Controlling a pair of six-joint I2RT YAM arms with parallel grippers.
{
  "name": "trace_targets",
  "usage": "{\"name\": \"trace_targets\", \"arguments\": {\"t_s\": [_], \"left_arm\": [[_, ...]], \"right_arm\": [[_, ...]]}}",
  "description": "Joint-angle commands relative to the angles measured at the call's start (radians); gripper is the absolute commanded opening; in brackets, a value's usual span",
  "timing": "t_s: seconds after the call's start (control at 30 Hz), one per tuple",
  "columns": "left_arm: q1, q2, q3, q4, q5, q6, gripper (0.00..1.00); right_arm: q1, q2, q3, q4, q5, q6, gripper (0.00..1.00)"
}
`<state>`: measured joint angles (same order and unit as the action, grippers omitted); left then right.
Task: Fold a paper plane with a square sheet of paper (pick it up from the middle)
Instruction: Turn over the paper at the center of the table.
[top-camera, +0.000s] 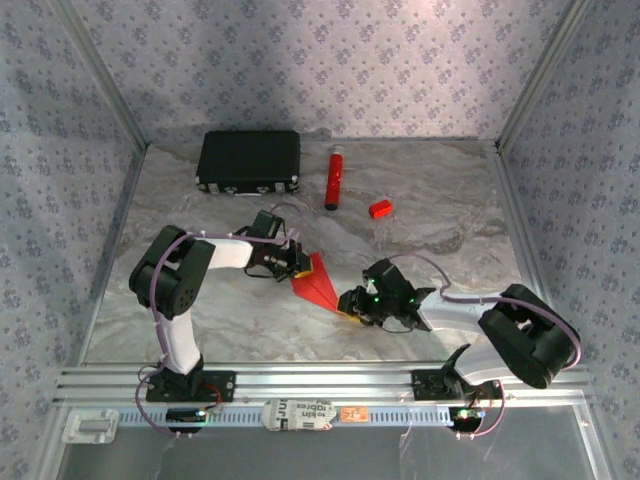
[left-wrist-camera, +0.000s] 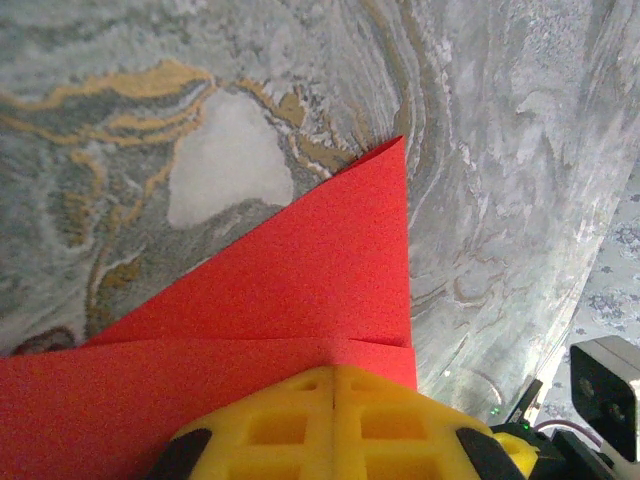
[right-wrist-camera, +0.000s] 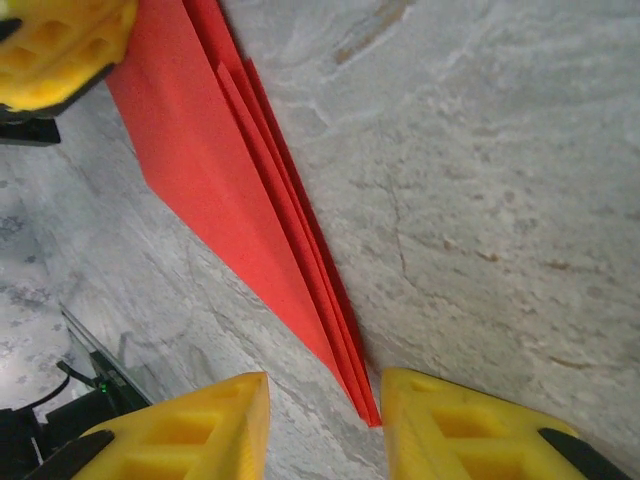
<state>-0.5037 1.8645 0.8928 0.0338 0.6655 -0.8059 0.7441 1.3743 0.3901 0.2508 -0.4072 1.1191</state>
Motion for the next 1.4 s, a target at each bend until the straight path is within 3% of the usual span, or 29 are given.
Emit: {"name": "trace_targets", "arguments": {"t_s": [0.0, 0.77, 0.9, 1.13, 1.37], "left_arm": [[0.011, 0.025, -0.027, -0.045, -0.041, -0.012, 0.01], [0.013, 0.023, -0.033, -0.024, -0.026, -0.029, 0.01], [0.014, 0.025, -0.032, -0.012, -0.025, -0.036, 0.01], [0.014, 0.037, -0.029, -0.002, -0.016, -0.039, 0.01], [0.016, 0.035, -0.038, 0.004, -0.014, -0.039, 0.01]], "right_arm": [[-0.012, -0.007, -0.006, 0.043, -0.020, 0.014, 0.35], [-0.021, -0.057, -0.006, 0.028, -0.037, -0.011, 0.35], [-0.022, -0.084, 0.026, -0.149, 0.018, -0.038, 0.36], [0.002, -0.082, 0.035, -0.201, -0.007, -0.049, 0.39], [0.007, 0.017, 0.031, -0.052, -0.041, -0.028, 0.35]]}}
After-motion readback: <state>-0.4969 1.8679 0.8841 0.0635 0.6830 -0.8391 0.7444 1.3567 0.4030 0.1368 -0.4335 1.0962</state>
